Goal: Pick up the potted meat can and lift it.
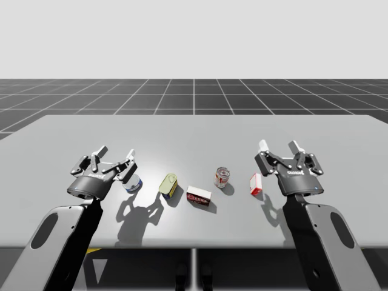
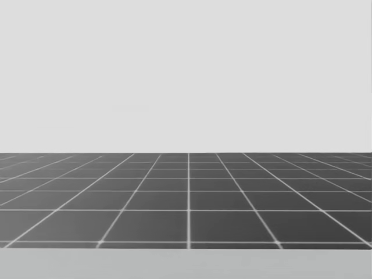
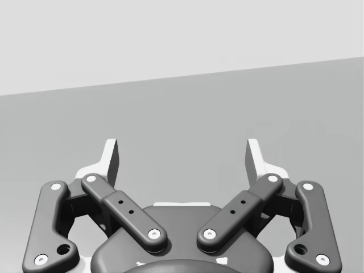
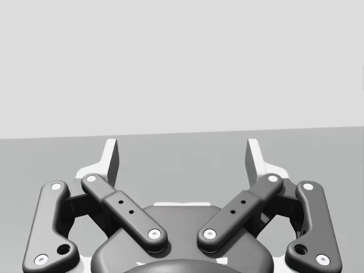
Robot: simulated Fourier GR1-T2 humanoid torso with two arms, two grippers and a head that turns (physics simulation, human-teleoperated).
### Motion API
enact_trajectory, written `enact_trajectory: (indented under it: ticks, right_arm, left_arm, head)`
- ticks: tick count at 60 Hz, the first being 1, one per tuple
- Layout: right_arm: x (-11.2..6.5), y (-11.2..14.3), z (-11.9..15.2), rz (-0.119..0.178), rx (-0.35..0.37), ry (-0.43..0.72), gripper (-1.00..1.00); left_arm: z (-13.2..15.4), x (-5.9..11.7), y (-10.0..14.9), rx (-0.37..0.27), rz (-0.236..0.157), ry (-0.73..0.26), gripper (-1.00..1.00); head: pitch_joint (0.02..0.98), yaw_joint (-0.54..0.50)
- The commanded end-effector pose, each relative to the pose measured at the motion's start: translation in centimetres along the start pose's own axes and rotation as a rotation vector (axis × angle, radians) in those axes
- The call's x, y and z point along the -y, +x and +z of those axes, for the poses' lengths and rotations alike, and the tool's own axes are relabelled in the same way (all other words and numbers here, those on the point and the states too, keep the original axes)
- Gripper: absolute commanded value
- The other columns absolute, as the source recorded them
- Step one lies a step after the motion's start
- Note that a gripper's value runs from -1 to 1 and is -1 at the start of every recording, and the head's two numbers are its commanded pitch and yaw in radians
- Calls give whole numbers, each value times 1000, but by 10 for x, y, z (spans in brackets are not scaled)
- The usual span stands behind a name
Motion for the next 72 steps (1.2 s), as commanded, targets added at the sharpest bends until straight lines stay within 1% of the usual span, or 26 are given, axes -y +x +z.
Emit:
enact_trajectory:
  ticks: [1,2,3,4,7,8,10,14,16,20,22,23,29,31,34,39,42,43,47,52,58,66,67,72]
  right_arm:
    - [0,1,3,-41,17,-38,-1000]
    - [-1,0,2,-54,7,-29,-1000]
    - [-1,2,3,-50,1,7,-1000]
    - [-1,2,3,-49,0,14,-1000]
    - [-2,2,3,-74,-10,24,-1000]
    - [-2,3,2,-63,-14,34,-1000]
    - [-1,3,2,-61,-18,53,-1000]
    - [-1,3,2,-63,-21,49,-1000]
    - [-1,3,2,-64,-20,42,-1000]
    - [-1,3,2,-64,-18,40,-1000]
    - [-1,4,2,-69,-18,40,-1000]
    - [-1,4,2,-73,-18,40,-1000]
    - [0,5,2,-79,-17,39,-1000]
    - [0,5,2,-76,-16,38,-1000]
    - [0,5,2,-71,-13,36,-1000]
    - [0,6,2,-72,-18,36,-1000]
    - [0,6,2,-73,-17,35,-1000]
    - [0,6,2,-73,-16,33,-1000]
    - [1,7,1,-77,-17,33,-1000]
    - [1,7,1,-77,-17,34,-1000]
    - [0,7,1,-76,-23,40,-1000]
    - [0,6,1,-75,-36,54,-1000]
    - [0,6,1,-74,-42,55,-1000]
    - [-2,6,1,-80,-50,53,-1000]
  left_arm:
    - [0,0,0,0,-1,0,-1000]
    - [0,0,0,1,-1,0,-1000]
    - [0,0,0,1,-1,0,-1000]
    - [0,0,0,1,-1,0,-1000]
    - [0,0,0,1,-1,1,-1000]
    - [0,0,0,0,-2,1,-1000]
    - [0,0,0,0,-2,1,-1000]
    - [0,0,0,0,-1,3,-1000]
    - [0,-1,0,1,-1,4,-1000]
    - [1,-1,0,2,-1,4,-1000]
    - [0,-1,0,2,-1,4,-1000]
    - [1,0,0,2,-2,4,-1000]
    - [0,-1,0,3,-2,5,-1000]
    - [0,-1,0,4,-2,6,-1000]
    - [0,-1,0,5,-1,5,-1000]
    - [0,-1,0,6,-4,5,-1000]
    - [0,-1,0,6,-4,4,-1000]
    - [0,-1,0,6,-5,4,-1000]
    - [0,-1,0,6,-5,3,-1000]
    - [0,0,0,6,-5,2,-1000]
    - [-1,0,0,5,-5,1,-1000]
    - [-1,0,0,4,-5,-2,-1000]
    - [-1,1,0,4,-6,-2,-1000]
    - [-1,2,0,4,-7,-4,-1000]
  head:
    - [94,11]
    - [93,11]
    - [94,12]
    - [94,13]
    - [97,14]
    - [102,13]
    - [108,13]
    - [125,10]
    - [162,6]
    - [205,2]
    - [223,3]
    - [255,5]
    - [335,7]
    - [381,8]
    - [418,8]
    - [509,6]
    - [530,5]
    - [563,6]
    - [620,16]
    - [670,37]
    - [739,86]
    - [790,138]
    - [808,153]
    - [835,172]
